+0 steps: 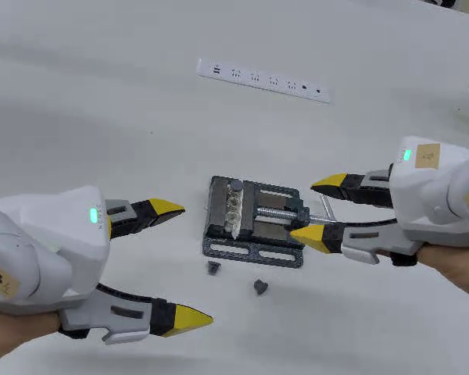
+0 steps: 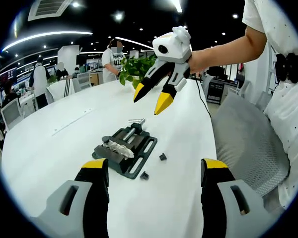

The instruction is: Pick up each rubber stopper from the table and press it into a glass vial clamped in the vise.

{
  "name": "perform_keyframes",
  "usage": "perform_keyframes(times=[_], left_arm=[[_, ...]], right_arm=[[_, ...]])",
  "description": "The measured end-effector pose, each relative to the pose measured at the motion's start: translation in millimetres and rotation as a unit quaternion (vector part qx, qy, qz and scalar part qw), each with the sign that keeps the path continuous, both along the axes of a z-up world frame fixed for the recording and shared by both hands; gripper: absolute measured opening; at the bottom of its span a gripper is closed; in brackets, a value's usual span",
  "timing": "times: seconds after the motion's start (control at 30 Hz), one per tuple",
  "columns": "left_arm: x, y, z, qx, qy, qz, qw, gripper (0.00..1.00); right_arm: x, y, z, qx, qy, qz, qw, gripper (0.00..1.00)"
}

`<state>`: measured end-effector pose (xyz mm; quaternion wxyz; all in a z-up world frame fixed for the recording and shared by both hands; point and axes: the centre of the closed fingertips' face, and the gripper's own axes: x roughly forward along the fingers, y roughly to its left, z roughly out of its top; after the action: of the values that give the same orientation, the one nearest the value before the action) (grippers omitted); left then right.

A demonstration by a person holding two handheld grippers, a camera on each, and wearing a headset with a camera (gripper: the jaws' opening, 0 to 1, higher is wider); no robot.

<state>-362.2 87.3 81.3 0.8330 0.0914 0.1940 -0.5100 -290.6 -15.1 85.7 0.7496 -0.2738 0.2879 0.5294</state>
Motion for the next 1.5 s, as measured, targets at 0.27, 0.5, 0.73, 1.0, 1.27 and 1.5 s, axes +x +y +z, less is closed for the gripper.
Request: perform_keyframes(times=[0.27, 0.5, 0.73, 1.0, 1.27, 1.5], left_arm=[[-5.5, -10.2, -3.0, 0.014, 0.001, -0.016, 0.9998, 0.72], [-3.9, -19.5, -9.5, 0.046, -0.007, -0.057, 0.9973, 0.67], [2.1, -29.2, -18.0, 0.084, -0.027, -0.111, 0.9899, 0.61], [6.2, -39.3, -30.5, 0.132, -0.046, -0.169, 0.9757, 0.56], [12.4, -47.1, -35.3, 0.162, -0.062, -0.213, 0.9615, 0.50], [16.7, -57.2, -46.1, 0.193, -0.078, -0.261, 0.9426, 0.42]], right_arm=[[-18.1, -18.2, -1.4, 0.013, 0.005, -0.020, 0.9997, 0.44], [-29.4, -33.3, -3.2, 0.029, 0.007, -0.038, 0.9989, 0.48], [-39.8, -43.7, -4.4, 0.036, 0.008, -0.035, 0.9987, 0.53], [-51.6, -50.8, -10.2, 0.044, 0.009, -0.020, 0.9988, 0.62], [-61.4, -63.1, -15.6, 0.054, 0.009, -0.017, 0.9984, 0.71], [-69.1, -77.2, -20.0, 0.060, 0.013, -0.031, 0.9977, 0.73]])
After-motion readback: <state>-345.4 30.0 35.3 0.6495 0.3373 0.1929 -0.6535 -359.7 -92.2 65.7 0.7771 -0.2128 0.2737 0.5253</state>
